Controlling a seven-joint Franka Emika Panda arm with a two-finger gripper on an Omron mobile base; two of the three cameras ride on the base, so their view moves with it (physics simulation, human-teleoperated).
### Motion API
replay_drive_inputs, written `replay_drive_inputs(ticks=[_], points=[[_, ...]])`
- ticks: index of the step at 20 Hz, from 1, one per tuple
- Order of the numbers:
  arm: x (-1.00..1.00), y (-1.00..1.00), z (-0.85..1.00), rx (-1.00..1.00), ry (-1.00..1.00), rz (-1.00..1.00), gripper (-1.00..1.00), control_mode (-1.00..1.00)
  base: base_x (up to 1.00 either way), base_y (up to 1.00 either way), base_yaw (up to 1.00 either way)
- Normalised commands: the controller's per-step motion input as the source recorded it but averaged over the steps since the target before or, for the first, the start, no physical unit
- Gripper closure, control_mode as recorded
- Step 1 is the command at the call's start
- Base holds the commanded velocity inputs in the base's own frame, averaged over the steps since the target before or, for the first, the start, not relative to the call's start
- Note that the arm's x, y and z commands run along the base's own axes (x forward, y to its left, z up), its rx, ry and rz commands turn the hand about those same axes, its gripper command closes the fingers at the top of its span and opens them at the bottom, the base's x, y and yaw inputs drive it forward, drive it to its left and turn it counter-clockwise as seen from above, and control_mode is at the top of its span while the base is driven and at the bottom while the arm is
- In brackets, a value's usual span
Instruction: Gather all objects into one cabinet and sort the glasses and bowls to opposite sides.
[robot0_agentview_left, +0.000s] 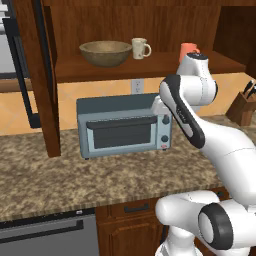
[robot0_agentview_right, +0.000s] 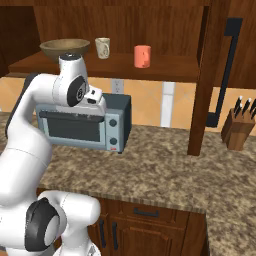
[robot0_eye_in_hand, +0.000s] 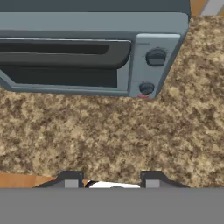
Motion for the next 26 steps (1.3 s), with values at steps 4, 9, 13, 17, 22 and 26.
replay_drive_inputs(ticks=[4,9,13,17,22,26], points=[[-0.21,-0.11,-0.03,0.0,-0.04,0.0,-1.0,-1.0,0.0,0.0,0.0],[-0.69,-0.31,-0.01,0.0,-0.13,-0.02,-1.0,-1.0,0.0,0.0,0.0],[-0.12,-0.07,-0.01,0.03,0.01,-0.01,-1.0,-1.0,0.0,0.0,0.0],[-0.28,0.05,0.04,-0.01,0.01,-0.01,-1.0,-1.0,0.0,0.0,0.0],[-0.59,0.0,0.06,0.0,-0.03,0.0,-1.0,1.0,-0.4,0.0,0.0],[0.0,0.0,0.0,0.0,0.0,0.0,-1.0,1.0,-1.0,-0.01,0.0]])
